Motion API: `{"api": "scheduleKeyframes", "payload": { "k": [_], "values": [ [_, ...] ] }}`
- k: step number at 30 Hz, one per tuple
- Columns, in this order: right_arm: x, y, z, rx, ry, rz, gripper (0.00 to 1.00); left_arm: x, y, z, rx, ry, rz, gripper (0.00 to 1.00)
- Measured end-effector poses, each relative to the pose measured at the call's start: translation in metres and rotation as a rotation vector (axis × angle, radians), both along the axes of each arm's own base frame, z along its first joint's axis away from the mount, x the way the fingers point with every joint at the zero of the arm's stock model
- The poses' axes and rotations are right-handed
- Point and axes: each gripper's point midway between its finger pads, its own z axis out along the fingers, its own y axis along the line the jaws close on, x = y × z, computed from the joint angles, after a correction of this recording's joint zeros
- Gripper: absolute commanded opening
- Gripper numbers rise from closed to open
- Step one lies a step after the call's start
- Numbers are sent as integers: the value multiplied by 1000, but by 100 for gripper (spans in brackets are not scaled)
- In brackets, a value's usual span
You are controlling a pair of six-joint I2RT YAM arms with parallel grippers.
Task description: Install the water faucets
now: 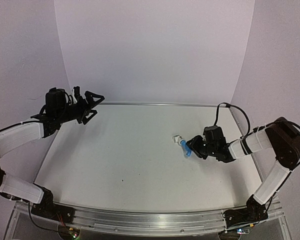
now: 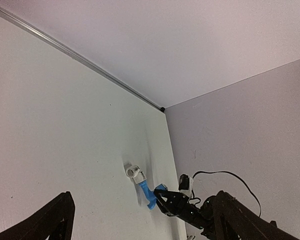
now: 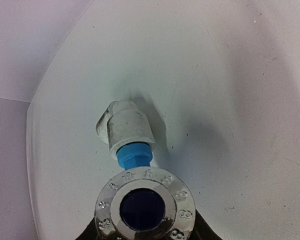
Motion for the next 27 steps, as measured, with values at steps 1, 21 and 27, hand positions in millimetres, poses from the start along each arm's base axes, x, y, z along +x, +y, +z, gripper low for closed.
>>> {"api": "scheduleKeyframes", "payload": {
  "k": [1,21,27],
  "values": [
    [0,-1,-1,2,5,-7,48,0,-1,-1,0,3,-3,100],
    [-46,-31,83,-224,13,92,98,-8,16,51,65,-184,60,100],
    [-60,-67,146,-359,-142,57,98,-25,42,93,98,-325,178,100]
  ]
}}
